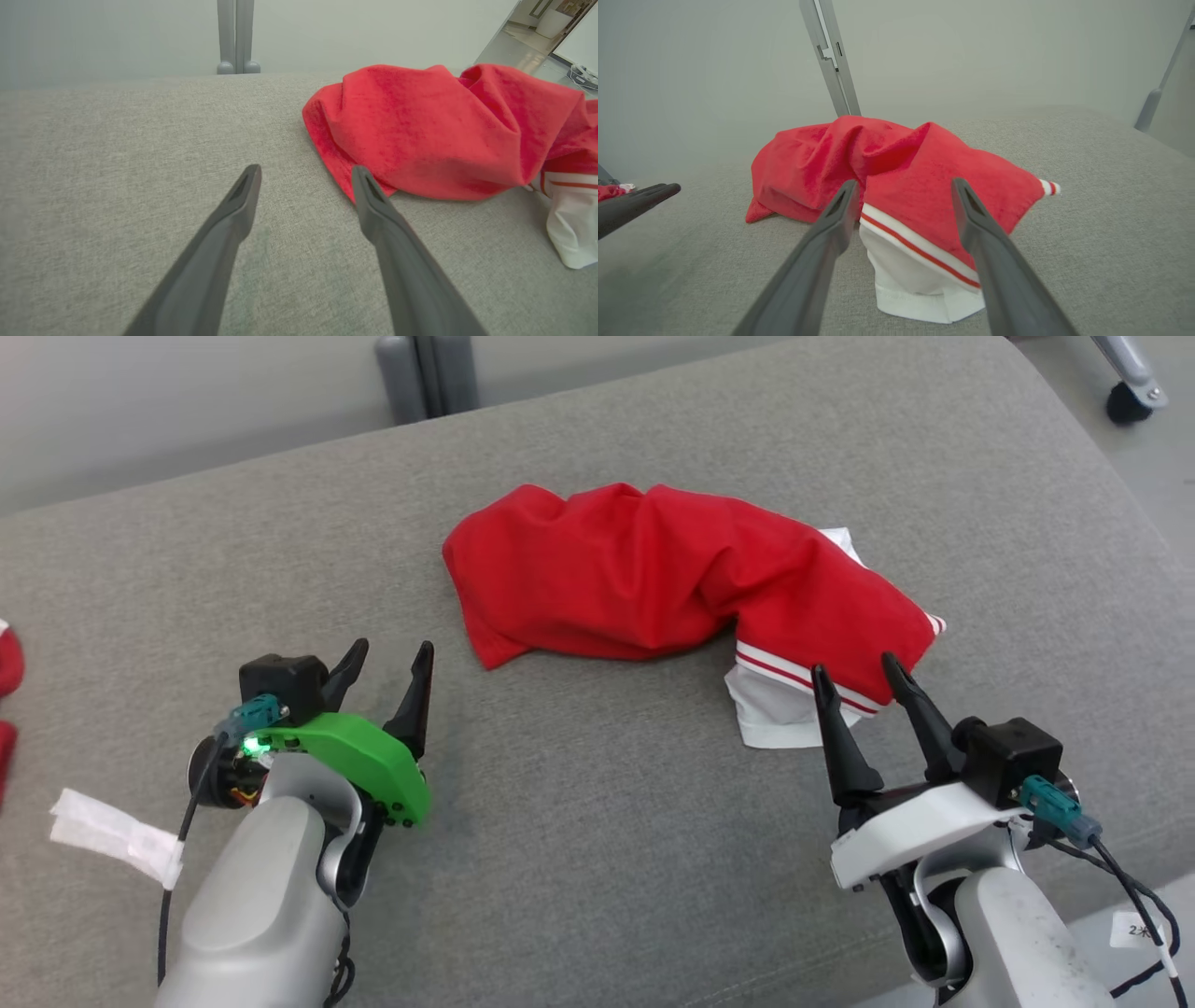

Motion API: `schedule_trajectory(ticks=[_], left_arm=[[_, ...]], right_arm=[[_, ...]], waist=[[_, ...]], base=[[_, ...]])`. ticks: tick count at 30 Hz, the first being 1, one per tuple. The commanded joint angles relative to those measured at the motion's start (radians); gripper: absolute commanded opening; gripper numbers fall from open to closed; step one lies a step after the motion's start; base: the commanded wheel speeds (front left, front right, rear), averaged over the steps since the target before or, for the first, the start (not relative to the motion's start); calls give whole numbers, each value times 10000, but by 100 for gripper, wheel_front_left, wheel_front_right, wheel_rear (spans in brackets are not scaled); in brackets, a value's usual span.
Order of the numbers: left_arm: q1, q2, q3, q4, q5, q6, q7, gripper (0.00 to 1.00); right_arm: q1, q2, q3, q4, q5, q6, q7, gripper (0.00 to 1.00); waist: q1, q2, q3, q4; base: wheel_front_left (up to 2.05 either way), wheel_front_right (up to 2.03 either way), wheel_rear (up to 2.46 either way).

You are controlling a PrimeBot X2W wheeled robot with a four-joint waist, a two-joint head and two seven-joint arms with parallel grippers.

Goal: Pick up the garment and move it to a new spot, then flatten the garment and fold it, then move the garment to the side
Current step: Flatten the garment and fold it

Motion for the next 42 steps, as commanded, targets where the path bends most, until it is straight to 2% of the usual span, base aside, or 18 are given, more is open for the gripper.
schedule_trajectory(ticks=[1, 7, 16, 17, 18, 21, 29, 38, 42], left_arm=[[-337, 62, -113, 208, -134, -14, 133, 100], [-1152, 23, -485, 1384, -327, -16, 723, 100], [-1802, -245, -630, 2659, -559, 89, 983, 100], [-1846, -293, -706, 2816, -552, 80, 1068, 93], [-1874, -341, -788, 2911, -541, 64, 1114, 0], [-1893, -506, -902, 3009, -755, 6, 1050, 0], [-1711, -583, -640, 1596, -1744, -9, -644, 0], [-354, -31, -446, -2402, -2455, -11, -1158, 0], [511, 209, -205, -4291, -2830, 179, -1089, 0]], right_arm=[[-190, -4, 57, 83, 77, -10, -124, 100], [-364, -2, 224, 338, 245, -10, -375, 100], [-471, -4, 233, 606, 266, -10, -535, 100], [-487, -4, 227, 619, 253, -10, -549, 100], [-481, -4, 206, 637, 227, -10, -560, 100], [-453, -7, 97, 664, 151, -10, -537, 100], [-232, -11, -175, 494, -54, -10, -392, 100], [45, -14, -356, 283, -197, -10, -106, 100], [168, -11, -387, 217, -200, -10, -13, 100]], waist=[[0, 0, 792, -868], [0, 0, 1141, -1247], [0, 0, 1213, -1346], [0, 0, 1194, -1333], [0, 0, 1170, -1309], [0, 0, 1085, -1170], [0, 0, 724, -175], [0, 0, 129, 1151], [0, 0, -126, 1490]], base=[[0, 0, 0], [0, 0, 0], [0, 0, 0], [0, 0, 0], [0, 0, 0], [0, 0, 0], [0, 0, 0], [0, 0, 0], [0, 0, 0]])
